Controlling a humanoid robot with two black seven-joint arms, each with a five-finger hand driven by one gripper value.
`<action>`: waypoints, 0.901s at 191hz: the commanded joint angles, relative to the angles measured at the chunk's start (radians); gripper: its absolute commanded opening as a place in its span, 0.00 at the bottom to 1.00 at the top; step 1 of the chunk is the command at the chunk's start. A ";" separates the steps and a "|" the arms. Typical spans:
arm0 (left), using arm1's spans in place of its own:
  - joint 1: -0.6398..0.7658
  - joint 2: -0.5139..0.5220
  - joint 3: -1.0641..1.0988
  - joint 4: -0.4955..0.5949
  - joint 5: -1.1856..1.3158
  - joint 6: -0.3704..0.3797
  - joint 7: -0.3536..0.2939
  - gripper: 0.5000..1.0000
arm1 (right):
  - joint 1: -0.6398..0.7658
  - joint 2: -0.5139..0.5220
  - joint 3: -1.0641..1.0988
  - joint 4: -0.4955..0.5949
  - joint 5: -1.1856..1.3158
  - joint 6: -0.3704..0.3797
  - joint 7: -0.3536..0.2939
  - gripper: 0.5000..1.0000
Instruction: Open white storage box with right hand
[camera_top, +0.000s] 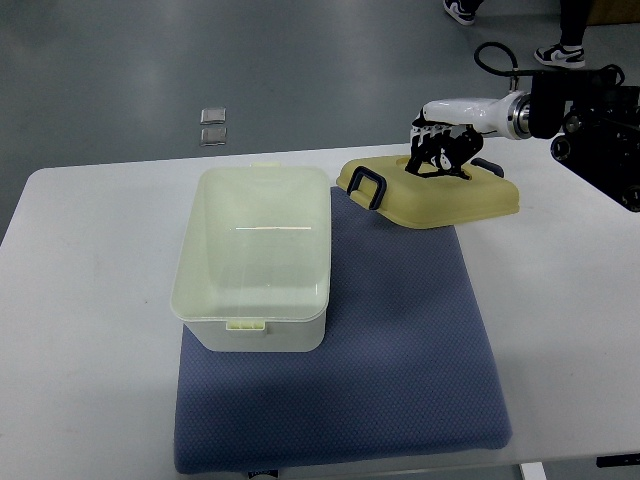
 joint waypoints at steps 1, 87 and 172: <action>0.000 0.000 0.000 0.000 0.000 0.000 0.000 1.00 | -0.025 0.006 0.000 -0.004 -0.013 -0.011 0.000 0.00; 0.001 0.000 0.000 0.000 0.000 0.000 0.000 1.00 | -0.087 0.046 0.011 -0.005 -0.011 -0.050 0.002 0.06; 0.000 0.000 0.000 0.000 0.000 0.000 0.000 1.00 | -0.087 0.034 0.012 -0.004 -0.004 -0.042 0.005 0.81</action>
